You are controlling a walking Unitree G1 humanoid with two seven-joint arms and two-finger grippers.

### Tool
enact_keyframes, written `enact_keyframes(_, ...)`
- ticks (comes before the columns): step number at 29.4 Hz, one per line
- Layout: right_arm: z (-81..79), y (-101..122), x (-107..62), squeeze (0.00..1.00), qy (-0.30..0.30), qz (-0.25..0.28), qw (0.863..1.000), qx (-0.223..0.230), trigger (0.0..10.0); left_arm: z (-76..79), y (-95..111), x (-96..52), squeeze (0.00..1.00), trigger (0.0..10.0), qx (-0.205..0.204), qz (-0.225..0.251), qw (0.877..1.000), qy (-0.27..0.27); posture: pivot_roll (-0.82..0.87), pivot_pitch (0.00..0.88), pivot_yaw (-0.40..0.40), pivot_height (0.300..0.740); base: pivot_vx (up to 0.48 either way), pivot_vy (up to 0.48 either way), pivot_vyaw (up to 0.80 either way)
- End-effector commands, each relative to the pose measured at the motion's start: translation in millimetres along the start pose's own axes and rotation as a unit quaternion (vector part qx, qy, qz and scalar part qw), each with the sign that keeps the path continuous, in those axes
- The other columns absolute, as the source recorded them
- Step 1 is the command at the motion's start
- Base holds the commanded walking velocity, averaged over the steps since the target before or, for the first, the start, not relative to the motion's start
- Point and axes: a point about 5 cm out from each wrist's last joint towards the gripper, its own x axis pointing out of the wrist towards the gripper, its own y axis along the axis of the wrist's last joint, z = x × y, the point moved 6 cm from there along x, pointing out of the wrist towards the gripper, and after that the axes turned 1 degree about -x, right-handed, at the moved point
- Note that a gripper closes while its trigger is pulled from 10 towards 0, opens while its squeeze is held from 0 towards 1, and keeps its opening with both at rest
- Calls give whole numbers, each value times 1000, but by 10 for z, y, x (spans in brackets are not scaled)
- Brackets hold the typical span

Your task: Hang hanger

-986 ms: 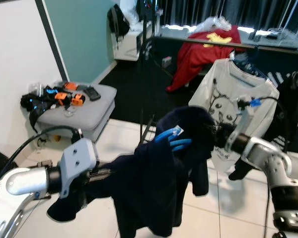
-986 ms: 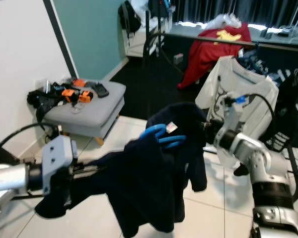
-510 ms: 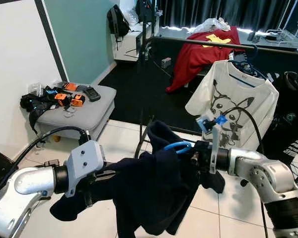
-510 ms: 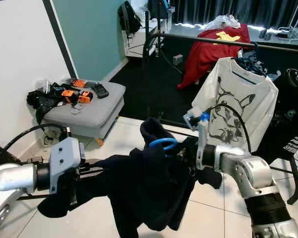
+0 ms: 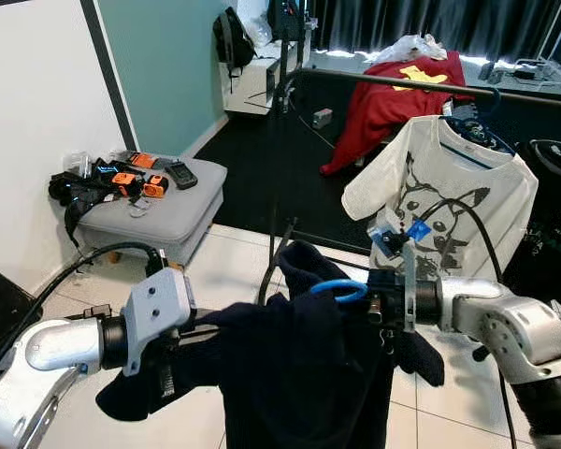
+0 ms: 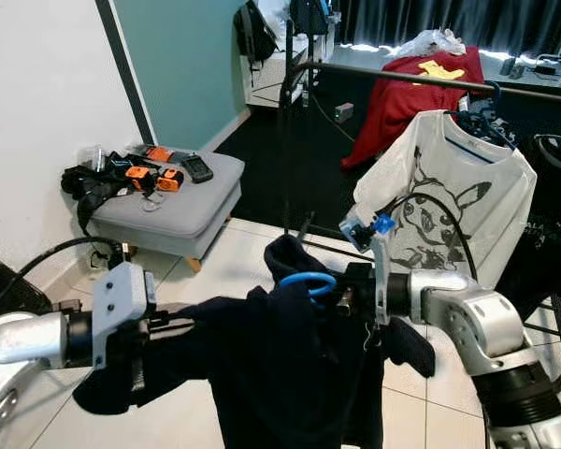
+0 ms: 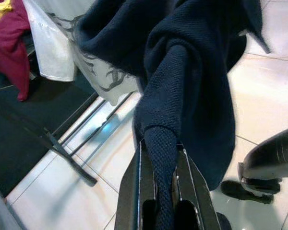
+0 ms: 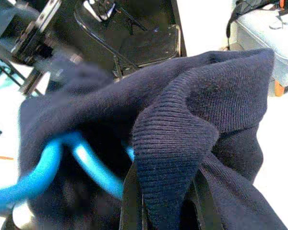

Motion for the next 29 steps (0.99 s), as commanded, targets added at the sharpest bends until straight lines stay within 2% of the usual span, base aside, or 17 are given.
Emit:
enact_keyframes(1,48,121,-88,0,-12,5,999,-30,10000,-409,-81,-116,0,10000,8,-20,992,123,-88,12,-16,740,0,0,0)
enact_keyframes(2,48,121,-88,0,-12,5,999,-30,10000,-409,-81,-116,0,10000,8,-20,992,123,-88,12,-16,740,0,0,0)
enact_keyframes(3,222,178,-198,0,-59,9,997,-39,10000,-527,-176,-190,0,10000,6,-40,985,165,-88,13,-15,740,0,0,0)
enact_keyframes(11,271,220,-229,0,-76,16,996,-42,10000,-558,-196,-203,0,10000,-2,-38,981,188,-88,16,-14,740,0,0,0)
enact_keyframes(15,111,198,-68,0,-43,21,998,-40,10000,-496,-134,-81,0,10000,-23,-9,980,197,-85,13,-13,740,0,0,0)
enact_keyframes(17,111,198,-68,0,-43,21,998,-40,10000,-496,-134,-81,0,10000,-23,-9,980,197,-85,13,-13,740,0,0,0)
enact_keyframes(19,4,140,76,0,-18,20,999,-35,10000,-419,-77,47,0,10000,-32,11,981,191,-80,14,-14,740,0,0,0)
enact_keyframes(26,-161,114,247,0,21,22,999,-33,10000,-356,-58,214,0,10000,-39,21,979,197,-86,12,-13,740,0,0,0)
enact_keyframes(29,-227,36,316,0,34,10,999,-35,10000,-307,-56,287,0,10000,-41,25,980,194,-86,12,-14,740,0,0,0)
